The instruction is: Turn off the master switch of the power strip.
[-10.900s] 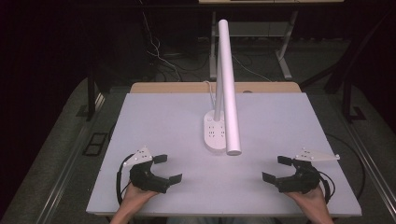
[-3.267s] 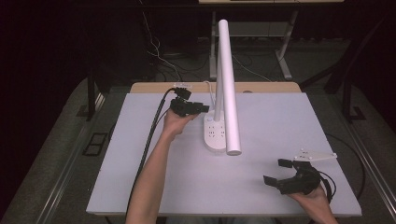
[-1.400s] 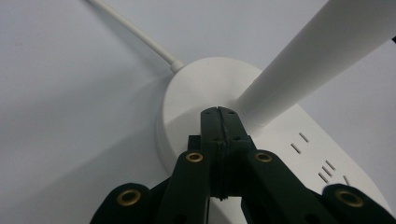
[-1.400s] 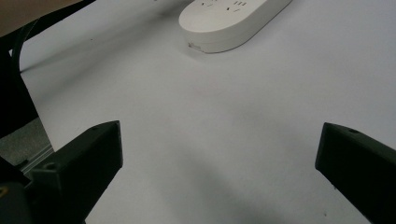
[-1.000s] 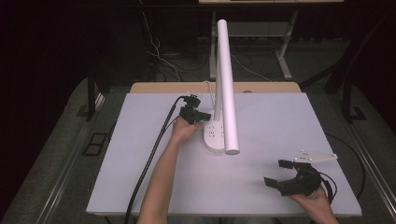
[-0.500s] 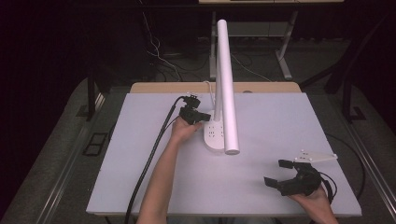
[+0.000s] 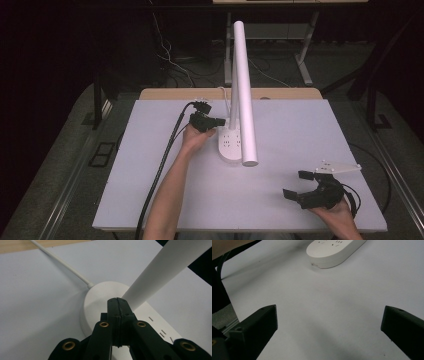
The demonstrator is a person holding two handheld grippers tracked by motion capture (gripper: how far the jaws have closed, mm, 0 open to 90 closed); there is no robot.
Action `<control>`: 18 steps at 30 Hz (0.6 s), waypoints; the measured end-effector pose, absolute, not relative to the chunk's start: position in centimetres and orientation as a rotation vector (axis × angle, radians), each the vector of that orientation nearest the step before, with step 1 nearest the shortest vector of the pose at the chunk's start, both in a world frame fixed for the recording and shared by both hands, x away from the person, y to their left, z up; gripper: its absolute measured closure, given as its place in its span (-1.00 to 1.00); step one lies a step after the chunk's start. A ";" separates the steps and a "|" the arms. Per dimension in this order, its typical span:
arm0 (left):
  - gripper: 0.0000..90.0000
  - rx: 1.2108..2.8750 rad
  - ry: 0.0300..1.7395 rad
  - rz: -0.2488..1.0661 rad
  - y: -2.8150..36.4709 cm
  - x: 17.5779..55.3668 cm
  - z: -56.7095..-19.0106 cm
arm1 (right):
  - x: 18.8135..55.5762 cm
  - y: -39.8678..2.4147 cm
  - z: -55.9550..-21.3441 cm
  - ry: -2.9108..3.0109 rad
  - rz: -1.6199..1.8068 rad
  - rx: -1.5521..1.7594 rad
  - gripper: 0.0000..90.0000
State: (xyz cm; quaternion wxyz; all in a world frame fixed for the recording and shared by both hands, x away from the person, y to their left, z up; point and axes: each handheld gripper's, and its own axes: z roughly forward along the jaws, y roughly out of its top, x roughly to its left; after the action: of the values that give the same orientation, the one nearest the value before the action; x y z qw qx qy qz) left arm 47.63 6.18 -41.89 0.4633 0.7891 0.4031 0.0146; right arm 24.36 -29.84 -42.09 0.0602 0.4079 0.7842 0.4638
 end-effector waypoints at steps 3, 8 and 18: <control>1.00 1.954 0.987 0.039 6.3 47.5 -41.8 | 24.3 -29.8 -42.1 2.375 1.406 1.244 -1.00; 1.00 1.965 0.965 0.052 6.6 47.4 -41.1 | 24.4 -29.9 -42.1 2.375 1.402 1.242 -1.00; 0.93 1.957 0.922 0.086 8.1 46.7 -39.0 | 24.4 -29.9 -42.1 2.372 1.401 1.244 -1.00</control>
State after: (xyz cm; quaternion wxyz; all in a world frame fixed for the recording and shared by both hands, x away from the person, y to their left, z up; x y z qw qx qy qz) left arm 46.70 8.10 -39.01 0.4691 0.7982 0.3762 0.0349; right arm 24.40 -29.85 -42.10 0.0592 0.4109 0.7833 0.4627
